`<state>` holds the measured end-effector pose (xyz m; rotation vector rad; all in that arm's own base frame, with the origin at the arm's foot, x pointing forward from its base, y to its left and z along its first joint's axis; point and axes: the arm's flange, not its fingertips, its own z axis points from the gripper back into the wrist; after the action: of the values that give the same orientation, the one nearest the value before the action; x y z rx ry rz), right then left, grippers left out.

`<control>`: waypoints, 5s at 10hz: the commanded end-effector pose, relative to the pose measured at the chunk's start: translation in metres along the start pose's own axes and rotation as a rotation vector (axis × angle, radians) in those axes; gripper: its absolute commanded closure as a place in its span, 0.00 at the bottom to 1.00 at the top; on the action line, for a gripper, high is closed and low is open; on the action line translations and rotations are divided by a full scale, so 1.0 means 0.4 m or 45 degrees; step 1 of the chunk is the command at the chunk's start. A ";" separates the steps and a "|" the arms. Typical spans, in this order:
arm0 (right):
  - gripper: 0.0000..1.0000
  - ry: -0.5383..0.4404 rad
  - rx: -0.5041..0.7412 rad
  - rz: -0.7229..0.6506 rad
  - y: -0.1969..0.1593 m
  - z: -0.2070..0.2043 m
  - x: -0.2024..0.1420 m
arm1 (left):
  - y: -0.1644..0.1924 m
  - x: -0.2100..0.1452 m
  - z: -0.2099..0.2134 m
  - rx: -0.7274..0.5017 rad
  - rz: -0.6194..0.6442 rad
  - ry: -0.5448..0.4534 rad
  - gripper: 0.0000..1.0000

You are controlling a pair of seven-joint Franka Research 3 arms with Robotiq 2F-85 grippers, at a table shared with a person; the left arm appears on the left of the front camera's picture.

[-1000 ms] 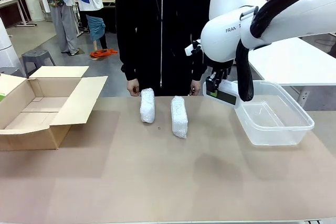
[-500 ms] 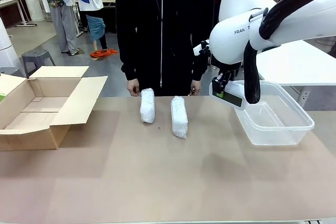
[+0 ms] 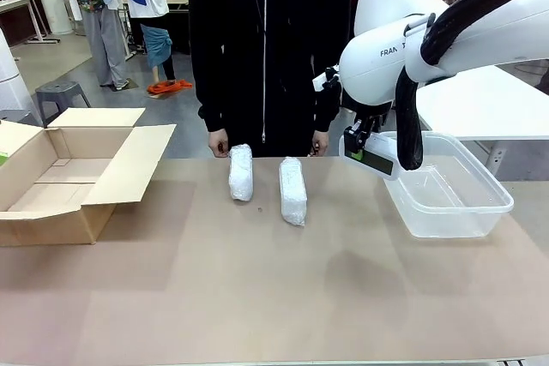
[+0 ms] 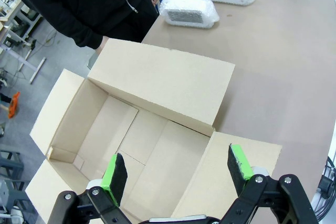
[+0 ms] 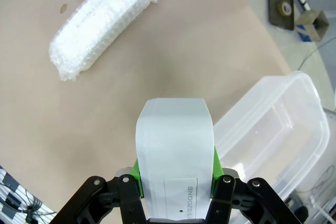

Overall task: Separate and place wrapped and unwrapped clocks.
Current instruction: If the picked Digital clock is wrapped, place it in the Package Box ; if not, place it in the Organizing box.

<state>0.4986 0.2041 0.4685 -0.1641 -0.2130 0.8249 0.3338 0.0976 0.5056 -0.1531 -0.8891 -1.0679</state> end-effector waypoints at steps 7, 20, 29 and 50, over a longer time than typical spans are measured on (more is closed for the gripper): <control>0.49 -0.053 -0.004 -0.241 -0.042 0.004 -0.005 | 0.005 -0.007 -0.003 -0.012 -0.017 -0.026 0.00; 0.49 -0.014 0.159 -0.986 -0.412 -0.078 -0.137 | 0.005 -0.007 -0.003 -0.012 -0.017 -0.026 0.00; 0.49 0.105 0.066 -1.003 -0.448 -0.259 -0.218 | 0.005 -0.007 -0.003 -0.012 -0.017 -0.026 0.00; 0.00 0.128 0.033 -1.142 -0.414 -0.312 -0.202 | 0.005 -0.007 -0.003 -0.012 -0.017 -0.026 0.00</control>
<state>0.5945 0.0218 0.3672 -0.0408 -0.1441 -0.0468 0.3338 0.0976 0.5056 -0.1533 -0.8891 -1.0675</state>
